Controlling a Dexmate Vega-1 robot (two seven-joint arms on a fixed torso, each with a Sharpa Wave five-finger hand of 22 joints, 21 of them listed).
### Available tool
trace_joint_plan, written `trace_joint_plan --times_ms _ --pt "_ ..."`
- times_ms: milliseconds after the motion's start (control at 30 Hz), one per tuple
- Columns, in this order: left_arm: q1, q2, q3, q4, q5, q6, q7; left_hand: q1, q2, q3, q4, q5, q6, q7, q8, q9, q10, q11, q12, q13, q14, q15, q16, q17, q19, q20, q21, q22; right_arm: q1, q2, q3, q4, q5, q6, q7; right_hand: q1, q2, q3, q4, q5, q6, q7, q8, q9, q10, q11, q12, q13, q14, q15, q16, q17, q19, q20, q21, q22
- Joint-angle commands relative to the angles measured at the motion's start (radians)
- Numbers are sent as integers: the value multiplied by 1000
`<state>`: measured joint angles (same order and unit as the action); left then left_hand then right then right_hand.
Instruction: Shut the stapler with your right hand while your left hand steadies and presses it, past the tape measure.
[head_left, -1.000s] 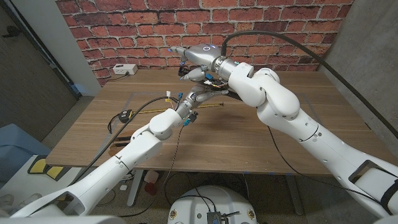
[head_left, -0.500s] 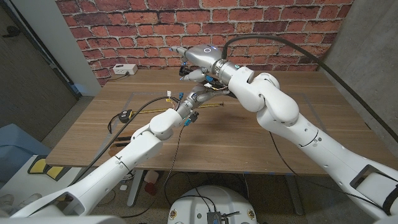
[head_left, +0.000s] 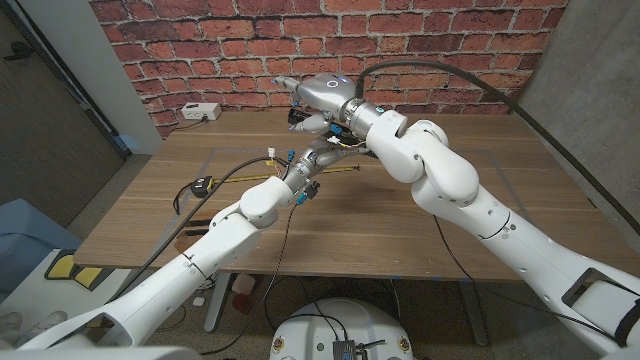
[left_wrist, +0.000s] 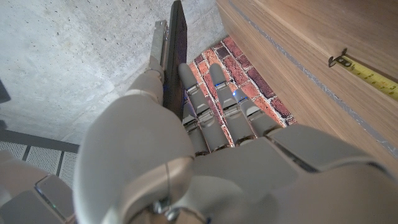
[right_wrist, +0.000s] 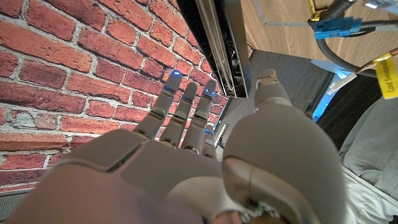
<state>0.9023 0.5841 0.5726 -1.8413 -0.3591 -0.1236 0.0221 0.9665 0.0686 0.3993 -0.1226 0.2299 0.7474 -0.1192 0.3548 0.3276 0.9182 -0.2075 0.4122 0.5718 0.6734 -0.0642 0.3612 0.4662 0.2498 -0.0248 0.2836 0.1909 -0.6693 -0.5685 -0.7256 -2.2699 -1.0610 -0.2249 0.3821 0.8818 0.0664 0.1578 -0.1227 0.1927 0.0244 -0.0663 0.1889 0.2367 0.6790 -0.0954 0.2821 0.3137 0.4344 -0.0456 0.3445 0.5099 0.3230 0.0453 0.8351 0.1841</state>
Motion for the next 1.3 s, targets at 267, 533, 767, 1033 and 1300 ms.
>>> trace_joint_plan --times_ms 267,533,767,1033,1300 --pt "12 -2 -4 10 -16 -25 -13 108 108 14 21 7 99 7 4 3 8 1 -4 6 16 -173 -6 7 4 2 -4 -1 -13 4 0 -3 -6 -5 48 44 19 16 -28 25 -14 0 4 -13 81 -41 79 53 -2 -120 6 7 0 3 -8 2" --pt "10 -1 -6 20 -24 -32 -22 108 107 12 22 6 100 4 2 2 10 0 -5 7 18 -171 -7 10 5 3 -5 -1 -29 2 10 5 9 4 -3 78 45 33 -31 28 85 -26 37 -23 148 -77 155 107 48 -161 26 12 13 -56 -4 3" --pt "6 -9 -5 37 -32 -42 -30 109 108 10 22 5 102 4 0 1 13 0 -5 8 22 -172 -7 15 5 3 -7 -1 -30 2 11 15 10 7 -29 152 67 63 -52 19 139 -42 46 -31 190 -102 190 129 74 -183 37 18 19 -84 4 5" --pt "0 -14 -3 45 -33 -45 -32 110 108 10 23 3 103 4 0 2 15 0 -7 9 24 -172 -9 18 5 3 -8 -1 -34 -2 13 19 16 11 -51 240 81 94 -58 21 162 -51 42 -34 209 -109 217 153 89 -186 46 32 17 -96 14 7" --pt "2 -19 -4 55 -48 -55 -44 114 108 10 21 2 105 14 -1 2 18 0 -7 10 27 -173 -9 22 5 4 -10 -1 -35 0 15 19 27 4 -50 255 79 95 -55 19 165 -46 41 -34 212 -109 224 159 91 -186 49 35 16 -100 17 7"
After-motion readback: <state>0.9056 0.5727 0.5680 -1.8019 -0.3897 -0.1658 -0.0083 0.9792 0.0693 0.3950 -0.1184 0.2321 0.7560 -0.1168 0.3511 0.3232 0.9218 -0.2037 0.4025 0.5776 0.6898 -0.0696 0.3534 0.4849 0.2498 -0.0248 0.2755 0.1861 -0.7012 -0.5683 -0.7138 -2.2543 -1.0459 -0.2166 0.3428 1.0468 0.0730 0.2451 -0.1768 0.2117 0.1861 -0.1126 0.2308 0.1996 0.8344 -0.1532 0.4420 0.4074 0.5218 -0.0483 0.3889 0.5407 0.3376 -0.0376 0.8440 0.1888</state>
